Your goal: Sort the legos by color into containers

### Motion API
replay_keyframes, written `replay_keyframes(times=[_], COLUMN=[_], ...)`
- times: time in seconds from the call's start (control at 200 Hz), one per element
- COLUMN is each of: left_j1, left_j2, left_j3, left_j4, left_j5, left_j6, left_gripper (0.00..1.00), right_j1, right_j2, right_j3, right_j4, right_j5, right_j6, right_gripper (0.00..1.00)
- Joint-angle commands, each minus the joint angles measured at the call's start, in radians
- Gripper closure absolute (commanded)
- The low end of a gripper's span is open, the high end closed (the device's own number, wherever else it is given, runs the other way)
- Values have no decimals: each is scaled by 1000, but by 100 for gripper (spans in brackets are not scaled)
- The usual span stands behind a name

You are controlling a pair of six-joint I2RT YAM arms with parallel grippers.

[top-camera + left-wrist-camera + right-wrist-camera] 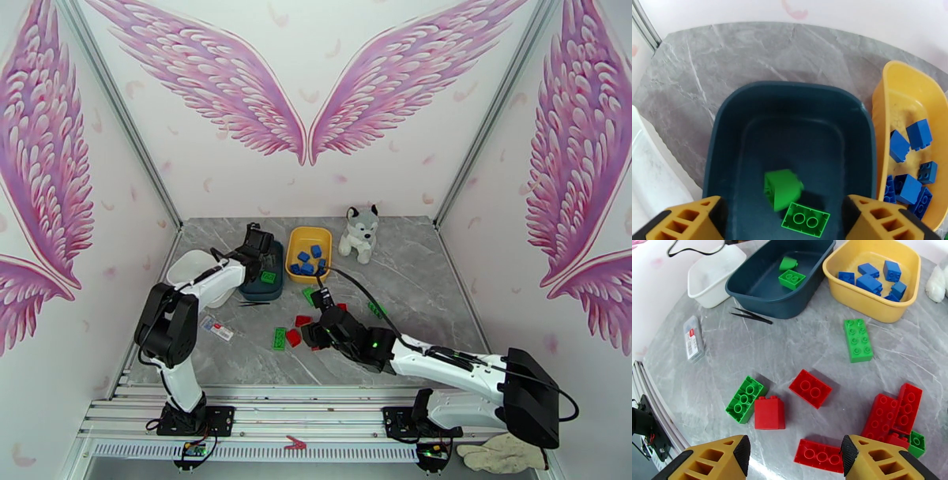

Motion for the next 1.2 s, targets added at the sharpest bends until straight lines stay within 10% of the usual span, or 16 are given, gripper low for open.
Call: replay_keyframes(times=[0.0, 0.76, 1.195], left_j1=[-44, -563, -629], left_j2=[-133, -511, -498], left_j3=[-67, -616, -613], left_j4=[-45, -155, -231], left_j5=[-39, -48, -8], left_j6=[16, -253, -262], left_gripper=[18, 14, 21], right_j1=[-9, -11, -11], right_j2=[-36, -142, -133], right_j3=[-35, -152, -150], right_j4=[10, -44, -15], right_j5=[21, -24, -52], right_j6=[9, 58, 61], right_gripper=[30, 22, 22])
